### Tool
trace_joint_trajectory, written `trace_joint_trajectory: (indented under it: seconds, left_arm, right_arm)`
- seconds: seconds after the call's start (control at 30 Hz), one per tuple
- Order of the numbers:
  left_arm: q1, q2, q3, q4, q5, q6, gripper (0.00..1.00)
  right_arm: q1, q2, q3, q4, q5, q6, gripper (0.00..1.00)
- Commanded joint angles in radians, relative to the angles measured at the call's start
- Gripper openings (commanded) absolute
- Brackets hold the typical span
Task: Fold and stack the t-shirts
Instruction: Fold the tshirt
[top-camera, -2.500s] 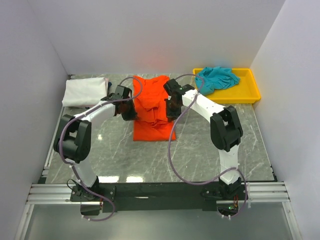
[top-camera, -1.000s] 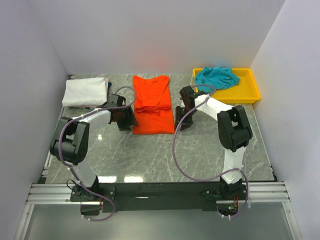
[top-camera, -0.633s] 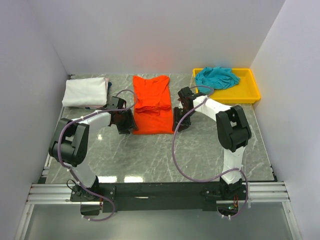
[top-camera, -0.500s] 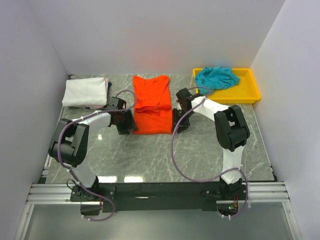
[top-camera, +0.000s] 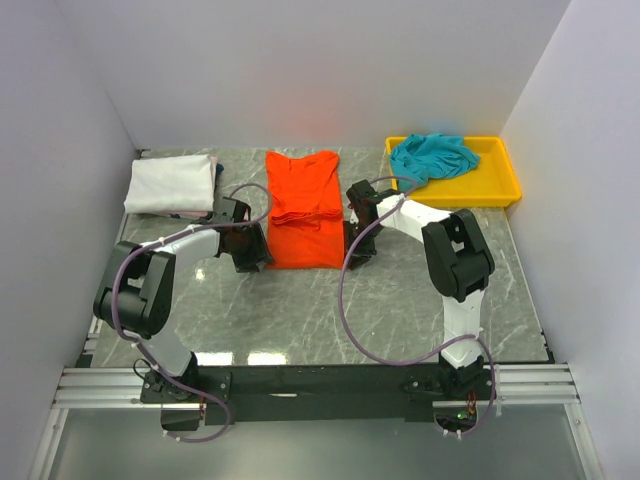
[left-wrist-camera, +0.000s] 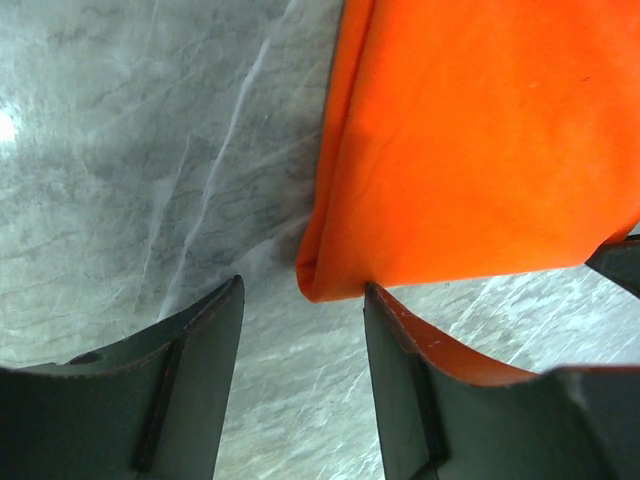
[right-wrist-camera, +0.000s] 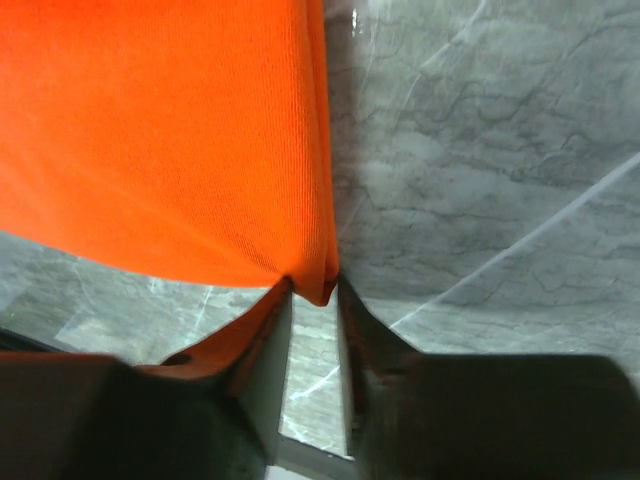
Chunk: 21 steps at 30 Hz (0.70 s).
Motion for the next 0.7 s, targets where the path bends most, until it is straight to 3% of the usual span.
trace_joint_trajectory:
  seconds: [0.0,0.2,0.67]
  left_arm:
    - [-0.004,-0.035,-0.010,0.034,-0.004,-0.028,0.56]
    - [-0.004,-0.005,0.005,0.052,-0.016,-0.068,0.52]
    - [-0.038,0.047,0.004,0.028,-0.025,-0.095,0.36]
  right_arm:
    - [0.005,0.032,0.015,0.009,0.040,-0.014,0.28]
    - [0.005,0.021,-0.001,0.012,0.038,-0.014,0.20]
    - [0.005,0.007,-0.001,0.001,0.049,-0.021,0.17]
